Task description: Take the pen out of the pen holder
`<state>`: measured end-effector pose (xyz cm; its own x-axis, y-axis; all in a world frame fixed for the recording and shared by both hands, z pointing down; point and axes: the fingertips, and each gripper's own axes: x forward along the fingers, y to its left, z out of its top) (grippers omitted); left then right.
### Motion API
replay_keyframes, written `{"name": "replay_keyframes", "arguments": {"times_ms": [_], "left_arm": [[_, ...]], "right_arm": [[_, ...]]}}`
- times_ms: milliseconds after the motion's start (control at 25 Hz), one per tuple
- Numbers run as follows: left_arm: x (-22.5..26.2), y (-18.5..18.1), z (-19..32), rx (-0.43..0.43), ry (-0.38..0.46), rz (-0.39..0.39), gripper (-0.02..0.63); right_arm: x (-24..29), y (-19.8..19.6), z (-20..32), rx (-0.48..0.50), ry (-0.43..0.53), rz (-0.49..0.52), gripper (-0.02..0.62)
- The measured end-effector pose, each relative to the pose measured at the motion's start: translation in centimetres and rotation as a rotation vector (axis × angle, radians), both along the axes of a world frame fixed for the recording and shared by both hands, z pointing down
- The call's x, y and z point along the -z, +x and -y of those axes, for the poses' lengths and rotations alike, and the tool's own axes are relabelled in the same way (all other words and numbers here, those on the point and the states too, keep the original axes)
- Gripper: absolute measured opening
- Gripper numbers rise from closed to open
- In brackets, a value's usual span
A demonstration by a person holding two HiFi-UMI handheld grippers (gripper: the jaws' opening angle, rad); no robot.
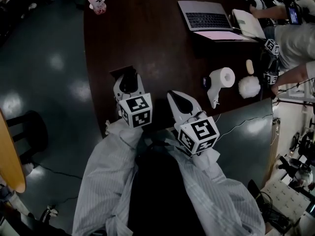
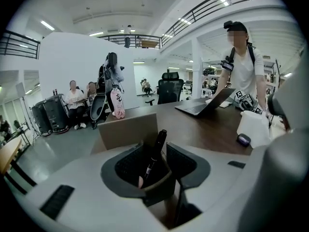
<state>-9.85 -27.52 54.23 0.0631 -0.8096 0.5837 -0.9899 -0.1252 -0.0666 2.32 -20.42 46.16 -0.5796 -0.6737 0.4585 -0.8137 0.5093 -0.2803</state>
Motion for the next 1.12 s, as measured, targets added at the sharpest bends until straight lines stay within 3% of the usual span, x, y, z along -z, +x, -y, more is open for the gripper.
{"name": "replay_keyframes", "arguments": {"times_ms": [200,640,1120], "left_arm": [[0.1,0.6,0.0,-0.021,0.005,-0.008,0.067],[1.6,-0.2,-1.1,-0.045,0.035,-0.036,0.048],[11.9,-4.4,-4.8,-0.088,0.22,-0.154,0.048]], "right_arm": [[0.1,0.4,0.1,-0.002,-0.001,0.003,0.002],[0.5,-0.9,0.1,0.035,0.018,0.011,0.002],[3.2,-6.2,0.3,0.169,0.093,0.049,0.002]]}}
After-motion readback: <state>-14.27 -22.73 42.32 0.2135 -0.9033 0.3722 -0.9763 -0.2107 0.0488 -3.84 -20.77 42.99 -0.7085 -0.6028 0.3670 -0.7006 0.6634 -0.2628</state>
